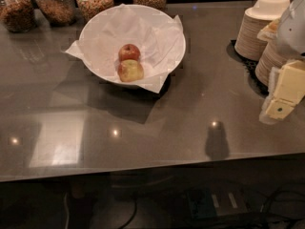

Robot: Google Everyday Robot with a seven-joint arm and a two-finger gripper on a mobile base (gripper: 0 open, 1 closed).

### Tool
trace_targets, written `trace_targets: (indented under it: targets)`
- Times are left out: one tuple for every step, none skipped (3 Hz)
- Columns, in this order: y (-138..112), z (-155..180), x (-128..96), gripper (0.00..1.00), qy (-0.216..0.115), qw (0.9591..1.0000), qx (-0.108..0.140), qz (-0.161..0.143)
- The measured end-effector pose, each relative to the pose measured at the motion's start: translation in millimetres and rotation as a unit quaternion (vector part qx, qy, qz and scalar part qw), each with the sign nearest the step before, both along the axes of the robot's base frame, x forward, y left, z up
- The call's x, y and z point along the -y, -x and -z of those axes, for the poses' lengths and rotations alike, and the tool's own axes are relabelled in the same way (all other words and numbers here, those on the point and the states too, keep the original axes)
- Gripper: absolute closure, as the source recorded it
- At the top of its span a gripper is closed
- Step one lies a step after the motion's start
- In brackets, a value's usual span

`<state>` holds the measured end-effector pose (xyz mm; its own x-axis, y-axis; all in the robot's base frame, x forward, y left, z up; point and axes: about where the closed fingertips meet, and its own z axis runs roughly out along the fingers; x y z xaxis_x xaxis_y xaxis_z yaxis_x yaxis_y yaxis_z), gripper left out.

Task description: Pick apple from white bowl

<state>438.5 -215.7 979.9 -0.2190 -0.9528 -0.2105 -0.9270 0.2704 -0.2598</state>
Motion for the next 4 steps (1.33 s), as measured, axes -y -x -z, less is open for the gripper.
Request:
trace_targets:
  targets:
    - [0, 0, 0, 0.0, 0.0, 1.0, 0.0, 0.0]
    - [-11, -8, -14, 0.0, 0.005, 0.9982, 0.041, -0.044]
    - [-39, -31, -49, 0.0, 0.013, 0.9834, 0.117, -0.138]
    - [-65, -51, -85, 0.0, 0.025, 0.9571, 0.17, -0.233]
